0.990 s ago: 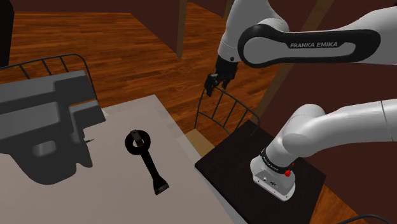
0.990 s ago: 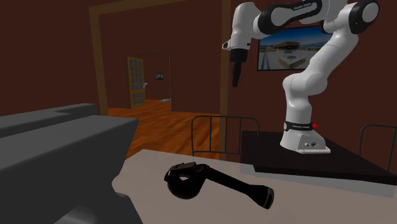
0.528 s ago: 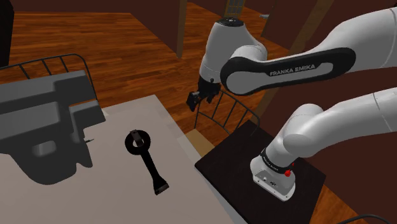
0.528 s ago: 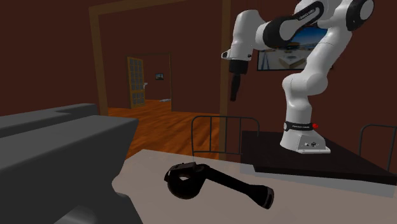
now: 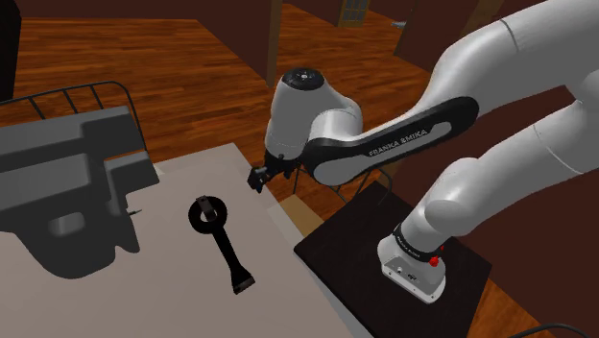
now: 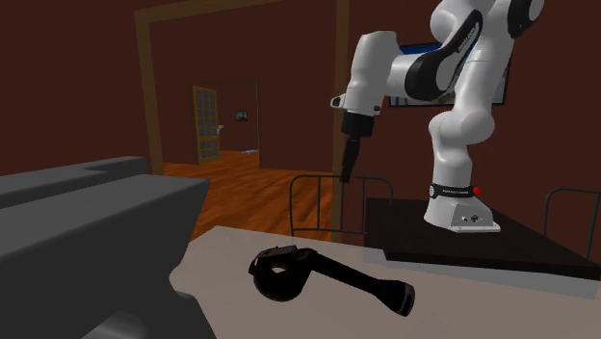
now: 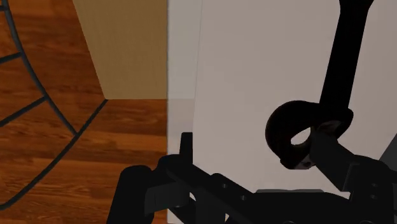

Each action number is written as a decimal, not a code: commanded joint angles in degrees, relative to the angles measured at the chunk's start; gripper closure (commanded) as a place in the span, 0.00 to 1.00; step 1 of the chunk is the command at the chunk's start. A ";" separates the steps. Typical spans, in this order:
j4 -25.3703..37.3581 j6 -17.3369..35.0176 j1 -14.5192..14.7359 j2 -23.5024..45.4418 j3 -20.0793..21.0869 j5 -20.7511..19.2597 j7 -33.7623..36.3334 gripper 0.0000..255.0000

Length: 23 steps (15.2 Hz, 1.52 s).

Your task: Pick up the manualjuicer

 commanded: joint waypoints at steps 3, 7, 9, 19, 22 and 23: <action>3.32 5.27 -4.41 9.59 7.58 -10.51 13.00 0.00; 9.80 5.75 -6.23 22.74 11.40 -29.91 31.29 0.00; 13.80 4.34 -3.22 29.24 9.63 -38.65 39.24 0.00; 25.20 1.71 8.81 45.24 0.84 -54.97 54.19 0.00; 25.81 2.71 10.15 47.62 -0.89 -57.72 56.38 0.00; 25.81 2.71 10.16 47.62 -0.90 -57.71 56.37 0.00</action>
